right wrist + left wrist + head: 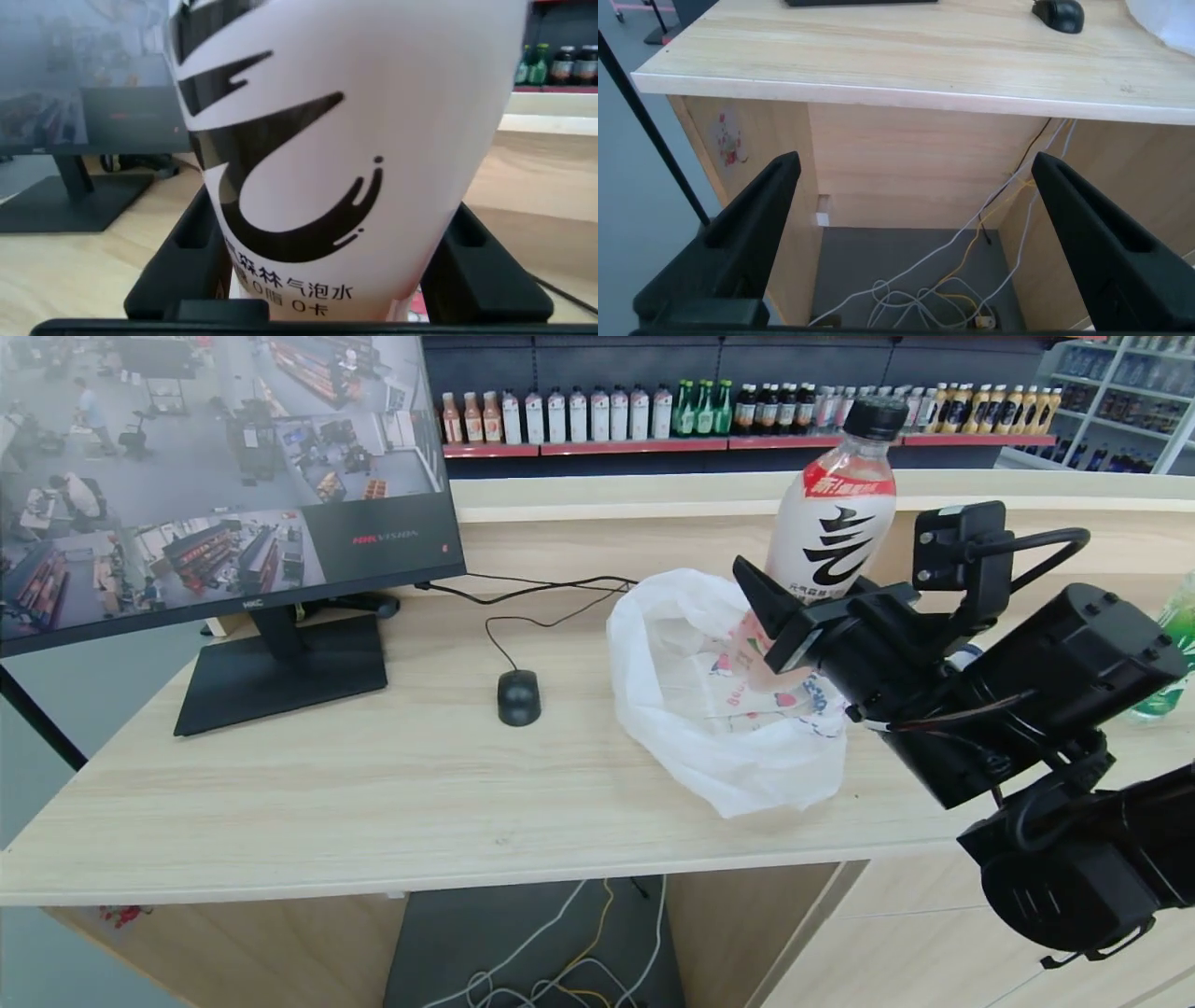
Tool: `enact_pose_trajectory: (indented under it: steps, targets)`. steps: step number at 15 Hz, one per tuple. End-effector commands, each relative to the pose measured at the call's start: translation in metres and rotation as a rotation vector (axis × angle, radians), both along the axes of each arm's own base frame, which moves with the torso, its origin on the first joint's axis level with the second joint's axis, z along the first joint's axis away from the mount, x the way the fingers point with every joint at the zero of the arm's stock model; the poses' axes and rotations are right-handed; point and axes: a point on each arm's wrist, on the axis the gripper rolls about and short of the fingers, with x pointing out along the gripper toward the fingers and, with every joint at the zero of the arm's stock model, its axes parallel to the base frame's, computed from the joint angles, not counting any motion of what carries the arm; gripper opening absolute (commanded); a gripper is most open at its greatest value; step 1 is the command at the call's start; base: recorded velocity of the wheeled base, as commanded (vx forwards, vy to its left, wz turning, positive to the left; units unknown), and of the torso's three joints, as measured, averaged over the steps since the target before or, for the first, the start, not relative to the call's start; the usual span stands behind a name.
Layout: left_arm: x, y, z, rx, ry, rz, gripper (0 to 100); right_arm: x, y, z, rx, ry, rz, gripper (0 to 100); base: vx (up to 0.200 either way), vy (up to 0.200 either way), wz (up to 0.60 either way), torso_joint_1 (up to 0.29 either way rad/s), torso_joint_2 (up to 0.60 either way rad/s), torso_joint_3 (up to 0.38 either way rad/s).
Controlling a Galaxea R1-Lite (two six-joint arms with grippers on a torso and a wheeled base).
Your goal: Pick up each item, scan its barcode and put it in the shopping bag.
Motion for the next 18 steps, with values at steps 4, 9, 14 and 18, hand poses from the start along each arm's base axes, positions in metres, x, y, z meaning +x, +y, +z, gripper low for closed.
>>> enact_pose_trajectory:
  steps: [4,9,14,18]
  targets:
    - [0.0,0.0,0.0,0.002,0.0,0.001,100,0.013,0.01,0.011,0.038,0.011,-0.068,0,0.0,0.0,0.0,0.0,0.0,0.0]
    - [0.0,0.0,0.0,0.004,0.0,0.001,100,0.04,0.03,0.046,0.03,0.077,-0.132,0,0.0,0.0,0.0,0.0,0.0,0.0]
    - [0.0,0.0,0.0,0.002,0.002,0.001,100,0.071,0.046,0.03,0.006,0.116,-0.137,0,0.0,0.0,0.0,0.0,0.0,0.0]
    - [0.0,0.0,0.0,0.006,0.0,0.001,100,0.087,0.054,0.014,0.008,0.145,-0.135,0,0.0,0.0,0.0,0.0,0.0,0.0]
